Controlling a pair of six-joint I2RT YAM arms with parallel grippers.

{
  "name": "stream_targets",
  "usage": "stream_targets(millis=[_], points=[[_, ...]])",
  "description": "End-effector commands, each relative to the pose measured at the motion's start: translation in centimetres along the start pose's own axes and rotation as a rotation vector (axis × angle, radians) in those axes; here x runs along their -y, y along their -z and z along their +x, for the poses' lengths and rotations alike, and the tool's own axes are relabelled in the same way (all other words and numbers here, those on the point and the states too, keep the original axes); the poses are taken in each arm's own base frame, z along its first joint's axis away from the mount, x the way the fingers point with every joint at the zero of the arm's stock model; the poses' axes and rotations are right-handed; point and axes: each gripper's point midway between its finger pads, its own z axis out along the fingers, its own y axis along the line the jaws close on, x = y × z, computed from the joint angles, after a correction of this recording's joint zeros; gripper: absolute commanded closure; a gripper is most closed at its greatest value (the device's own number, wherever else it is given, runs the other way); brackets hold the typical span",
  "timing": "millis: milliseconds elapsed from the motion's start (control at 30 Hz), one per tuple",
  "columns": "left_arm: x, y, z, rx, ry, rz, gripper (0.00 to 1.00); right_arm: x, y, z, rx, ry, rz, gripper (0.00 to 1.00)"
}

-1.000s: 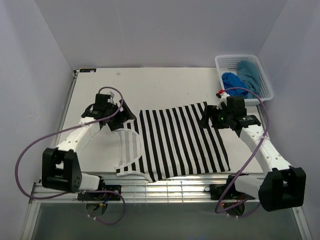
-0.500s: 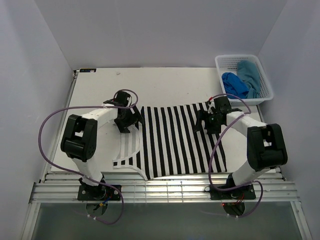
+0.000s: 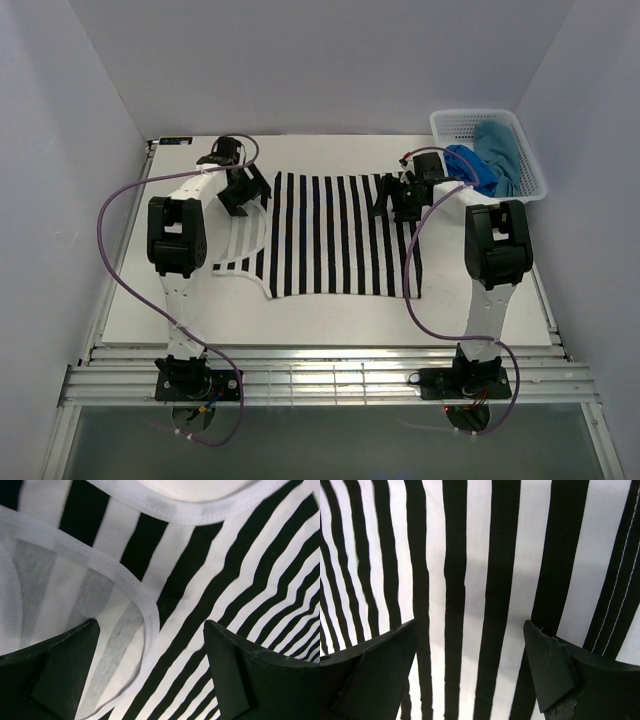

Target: Fold and stack the tank tops

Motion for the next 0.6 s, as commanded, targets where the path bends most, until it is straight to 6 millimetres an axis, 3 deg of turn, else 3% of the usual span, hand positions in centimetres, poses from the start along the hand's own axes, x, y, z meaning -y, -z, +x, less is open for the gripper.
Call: stream_targets(millis=[0, 67, 167, 300, 433, 467, 533, 567], points=[[-5.7, -7.0, -1.5, -0.009, -0.082, -0.144, 0.02, 0.4, -2.1, 0.9, -0.052, -0.012, -0.010, 0.10], [-5.0, -7.0, -2.9, 0.015, -0.096, -0.143, 0.02, 0.7, -2.2, 0.7, -0.045, -0.013, 0.012, 0.10], [-4.6, -7.0, -3.4, 0.020, -0.105, -0.137, 0.02, 0.7, -2.2, -0.1, -0.030, 0.002, 0.019, 0.10], [-3.0, -5.2, -3.3, 0.014, -0.112, -0.065, 0.02, -0.6, -0.9, -3.3, 0.028, 0.050, 0.004, 0.10], [-1.8, -1.1, -4.6, 0.082, -0.119, -0.034, 0.02, -2.4, 1.8, -5.2, 0.079, 0.104, -0.011, 0.10], [-0.7, 1.4, -5.5, 0.126, -0.119, -0.003, 0.02, -3.3, 3.4, -5.7, 0.107, 0.123, -0.013, 0.10], [-0.2, 3.7, -5.6, 0.153, -0.117, 0.019, 0.02, -3.6, 4.5, -4.5, 0.109, 0.141, 0.007, 0.10], [0.9, 6.7, -6.0, 0.197, -0.119, 0.059, 0.02, -4.5, 6.5, -4.9, 0.155, 0.159, 0.000, 0.10]])
